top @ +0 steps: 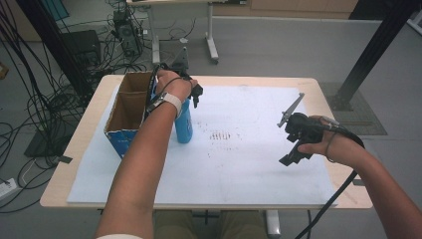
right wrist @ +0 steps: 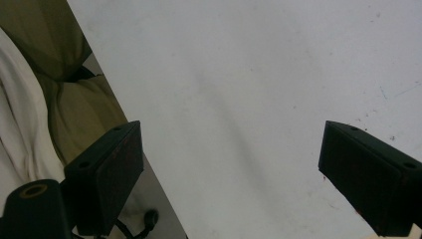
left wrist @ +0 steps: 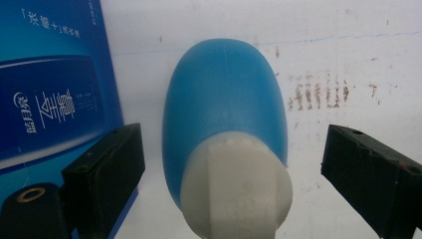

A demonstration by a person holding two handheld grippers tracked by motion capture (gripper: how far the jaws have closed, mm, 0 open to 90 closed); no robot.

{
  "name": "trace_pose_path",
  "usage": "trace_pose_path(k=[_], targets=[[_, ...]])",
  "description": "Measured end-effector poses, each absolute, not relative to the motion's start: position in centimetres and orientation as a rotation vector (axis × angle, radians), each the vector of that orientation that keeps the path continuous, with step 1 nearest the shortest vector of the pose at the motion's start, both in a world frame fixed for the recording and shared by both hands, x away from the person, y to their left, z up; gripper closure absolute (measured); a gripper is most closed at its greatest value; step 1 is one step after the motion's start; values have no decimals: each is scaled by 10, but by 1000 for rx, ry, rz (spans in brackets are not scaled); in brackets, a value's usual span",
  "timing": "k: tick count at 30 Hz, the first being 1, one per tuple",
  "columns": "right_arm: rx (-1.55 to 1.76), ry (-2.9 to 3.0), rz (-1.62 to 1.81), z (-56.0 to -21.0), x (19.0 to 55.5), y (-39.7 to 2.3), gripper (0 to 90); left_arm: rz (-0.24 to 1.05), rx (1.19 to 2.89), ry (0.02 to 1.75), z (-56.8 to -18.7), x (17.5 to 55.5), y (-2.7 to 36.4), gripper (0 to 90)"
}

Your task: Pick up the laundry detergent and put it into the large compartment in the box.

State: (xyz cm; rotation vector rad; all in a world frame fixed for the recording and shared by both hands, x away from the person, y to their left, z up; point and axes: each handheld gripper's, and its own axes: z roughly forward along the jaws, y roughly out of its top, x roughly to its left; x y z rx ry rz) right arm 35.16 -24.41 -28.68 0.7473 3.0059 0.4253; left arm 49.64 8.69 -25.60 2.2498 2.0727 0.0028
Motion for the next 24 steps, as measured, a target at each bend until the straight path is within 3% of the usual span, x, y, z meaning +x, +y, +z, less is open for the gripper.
trace_pose_path(k=[24], targets=[[745,3004,423,-284,352,-243,106,-5,2232,2076,-253,495,90,103]])
